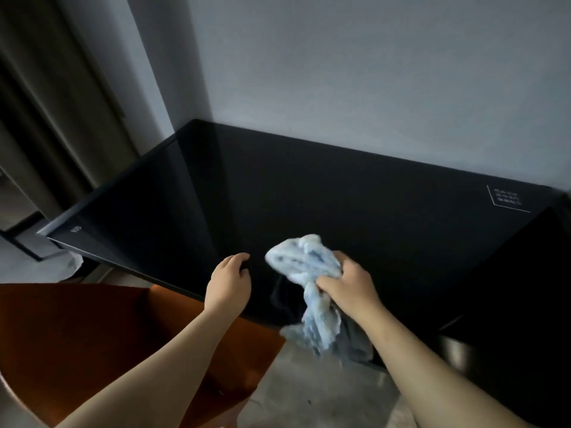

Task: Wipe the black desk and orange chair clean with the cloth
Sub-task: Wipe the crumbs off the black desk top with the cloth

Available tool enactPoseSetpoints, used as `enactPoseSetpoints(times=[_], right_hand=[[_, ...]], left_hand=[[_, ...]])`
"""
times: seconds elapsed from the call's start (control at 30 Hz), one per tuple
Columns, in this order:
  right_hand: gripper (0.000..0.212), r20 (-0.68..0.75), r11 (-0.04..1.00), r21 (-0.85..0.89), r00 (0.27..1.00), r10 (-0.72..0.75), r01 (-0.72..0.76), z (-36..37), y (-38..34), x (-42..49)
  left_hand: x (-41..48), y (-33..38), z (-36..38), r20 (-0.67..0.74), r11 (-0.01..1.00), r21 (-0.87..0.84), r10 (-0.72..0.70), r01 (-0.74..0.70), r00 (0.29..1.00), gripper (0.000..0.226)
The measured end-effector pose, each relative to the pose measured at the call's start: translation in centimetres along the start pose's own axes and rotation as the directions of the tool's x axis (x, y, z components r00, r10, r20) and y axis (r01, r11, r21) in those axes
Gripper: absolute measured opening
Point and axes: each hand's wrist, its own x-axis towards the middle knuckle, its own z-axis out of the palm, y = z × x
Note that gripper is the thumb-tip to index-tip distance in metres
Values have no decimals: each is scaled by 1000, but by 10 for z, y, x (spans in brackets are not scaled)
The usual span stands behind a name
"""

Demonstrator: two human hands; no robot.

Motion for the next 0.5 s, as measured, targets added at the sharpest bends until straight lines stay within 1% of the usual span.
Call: enactPoseSetpoints(times=[0.03, 0.07, 0.1, 0.13, 0.17, 0.2, 0.23, 0.27, 0.3, 0.33, 0.37, 0.4, 0.43, 0.47, 0.5], right_hand=[[16, -128, 989, -148, 992, -23, 4, -4, 4, 6], [13, -193, 947, -319, 981, -37, -26, -4, 7, 9], [14, -169, 890, -453, 985, -30, -50, -3, 9, 11], [16, -53, 855, -519, 998, -24, -7, -1, 12, 12], [19, 111, 878, -472, 993, -30, 79, 0, 14, 13], [24, 245, 945, -299, 968, -62, 136, -2, 13, 14], [30, 275, 985, -98, 955, -111, 143, -6, 10, 14], [32, 164, 991, 53, 977, -133, 126, -11, 9, 19], [31, -46, 983, 149, 994, -98, 104, -16, 10, 29], [27, -268, 986, 146, 962, -42, 84, -22, 11, 42], [25, -451, 998, 59, 893, 13, 16, -29, 14, 55], [28, -560, 991, -69, 826, 57, -116, -35, 20, 71], [37, -595, 941, -199, 796, 107, -274, -40, 26, 84], [48, -592, 874, -280, 788, 169, -398, -43, 30, 95], [57, -581, 826, -314, 783, 222, -467, -44, 33, 106]], left_hand=[[4, 0, -1, 10, 1000, 8, 8, -8, 1000, 39], [9, 0, -2, 25, 1000, 22, 19, -20, 1000, 39], [13, -1, -2, 37, 999, 42, 29, -30, 999, 39], [18, -3, -1, 44, 997, 69, 32, -35, 999, 40], [24, -5, -1, 47, 994, 102, 29, -34, 998, 42], [30, -8, 0, 56, 989, 143, 20, -27, 998, 44], [35, -10, 1, 81, 979, 202, 4, -20, 997, 47], [40, -11, 2, 125, 960, 278, -15, -21, 992, 51], [47, -12, 4, 174, 935, 353, -33, -31, 984, 55], [54, -13, 5, 215, 909, 414, -48, -46, 976, 59], [62, -12, 6, 237, 888, 455, -57, -59, 970, 63], [70, -12, 6, 236, 874, 481, -59, -64, 970, 66], [79, -11, 5, 218, 866, 497, -64, -54, 974, 69], [88, -12, 3, 191, 860, 509, -78, -31, 978, 72], [98, -13, 0, 162, 858, 513, -107, 9, 981, 77]])
